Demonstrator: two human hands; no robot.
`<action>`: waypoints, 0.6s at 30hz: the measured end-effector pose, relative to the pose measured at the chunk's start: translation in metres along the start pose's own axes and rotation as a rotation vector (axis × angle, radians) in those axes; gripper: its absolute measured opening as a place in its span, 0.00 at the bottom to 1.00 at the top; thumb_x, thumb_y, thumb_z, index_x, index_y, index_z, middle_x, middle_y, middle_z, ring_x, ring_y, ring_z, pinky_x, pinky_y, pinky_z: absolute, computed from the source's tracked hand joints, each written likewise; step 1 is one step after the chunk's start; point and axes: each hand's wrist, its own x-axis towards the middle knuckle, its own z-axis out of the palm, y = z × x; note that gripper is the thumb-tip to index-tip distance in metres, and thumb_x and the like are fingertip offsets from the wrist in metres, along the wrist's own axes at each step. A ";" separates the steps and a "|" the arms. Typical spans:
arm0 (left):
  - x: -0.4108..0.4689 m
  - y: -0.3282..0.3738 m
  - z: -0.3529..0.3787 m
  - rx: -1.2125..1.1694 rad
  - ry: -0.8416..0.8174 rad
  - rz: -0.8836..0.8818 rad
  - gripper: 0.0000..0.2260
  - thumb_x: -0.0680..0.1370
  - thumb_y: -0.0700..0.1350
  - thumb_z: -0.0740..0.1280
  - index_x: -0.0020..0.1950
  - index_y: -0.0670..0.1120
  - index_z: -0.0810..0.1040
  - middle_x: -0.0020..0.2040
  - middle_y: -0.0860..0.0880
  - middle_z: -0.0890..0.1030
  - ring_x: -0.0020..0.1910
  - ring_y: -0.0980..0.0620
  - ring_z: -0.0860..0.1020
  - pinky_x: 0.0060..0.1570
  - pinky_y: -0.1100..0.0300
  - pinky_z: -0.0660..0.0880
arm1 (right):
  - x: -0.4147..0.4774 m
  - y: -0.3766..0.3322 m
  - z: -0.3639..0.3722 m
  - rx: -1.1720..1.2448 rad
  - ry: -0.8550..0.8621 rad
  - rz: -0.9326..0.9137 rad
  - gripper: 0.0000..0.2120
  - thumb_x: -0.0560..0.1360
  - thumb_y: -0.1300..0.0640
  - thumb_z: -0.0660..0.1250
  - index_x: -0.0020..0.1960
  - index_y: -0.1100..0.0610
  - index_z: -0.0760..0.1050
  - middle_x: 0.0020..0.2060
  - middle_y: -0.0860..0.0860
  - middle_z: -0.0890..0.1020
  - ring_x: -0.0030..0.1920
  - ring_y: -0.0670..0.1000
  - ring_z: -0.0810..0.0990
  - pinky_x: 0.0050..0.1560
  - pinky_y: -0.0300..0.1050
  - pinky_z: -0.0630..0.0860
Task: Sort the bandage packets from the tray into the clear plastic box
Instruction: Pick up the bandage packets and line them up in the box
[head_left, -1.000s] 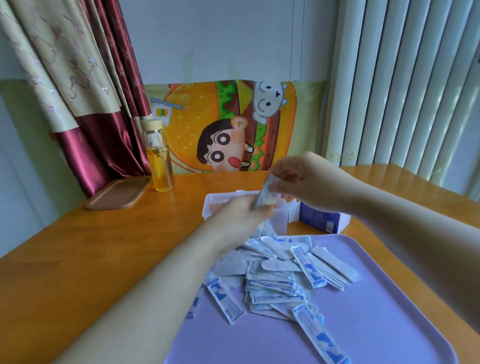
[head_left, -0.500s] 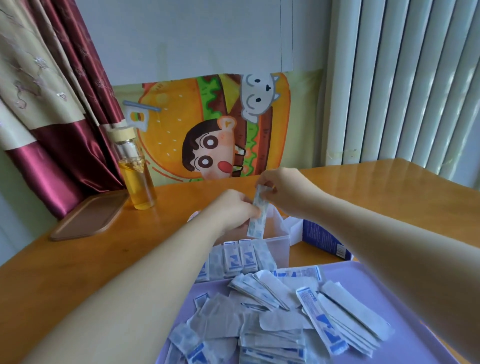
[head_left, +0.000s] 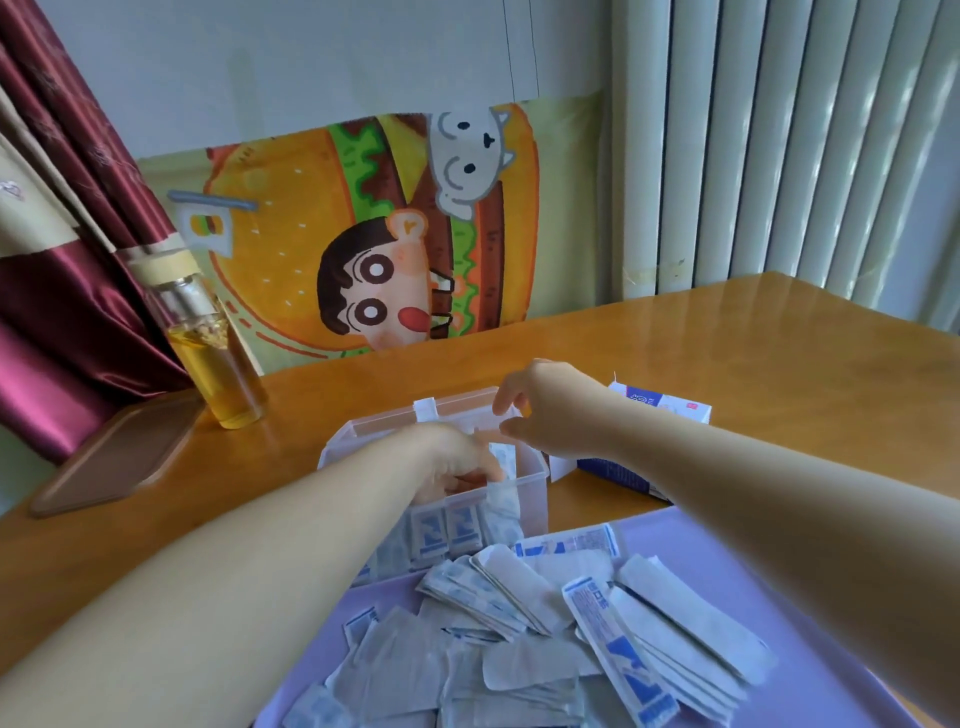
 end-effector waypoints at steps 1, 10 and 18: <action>-0.001 0.003 0.002 0.035 0.000 0.022 0.19 0.78 0.38 0.64 0.68 0.42 0.69 0.50 0.47 0.71 0.45 0.52 0.71 0.46 0.64 0.69 | -0.001 0.000 0.003 -0.004 -0.024 0.002 0.12 0.77 0.54 0.64 0.60 0.52 0.76 0.58 0.51 0.74 0.55 0.50 0.75 0.54 0.43 0.74; 0.001 0.010 0.014 0.229 0.033 -0.020 0.04 0.77 0.46 0.66 0.47 0.45 0.76 0.45 0.48 0.77 0.39 0.53 0.77 0.45 0.63 0.77 | -0.003 -0.001 0.012 0.009 -0.103 0.010 0.14 0.77 0.58 0.63 0.60 0.50 0.77 0.58 0.51 0.73 0.54 0.53 0.76 0.53 0.49 0.79; 0.004 0.010 0.015 0.445 0.076 0.056 0.16 0.79 0.46 0.64 0.65 0.42 0.73 0.49 0.47 0.75 0.43 0.50 0.75 0.52 0.59 0.77 | -0.005 0.000 0.013 0.021 -0.118 0.000 0.14 0.77 0.59 0.62 0.62 0.50 0.76 0.60 0.51 0.72 0.56 0.51 0.76 0.56 0.44 0.74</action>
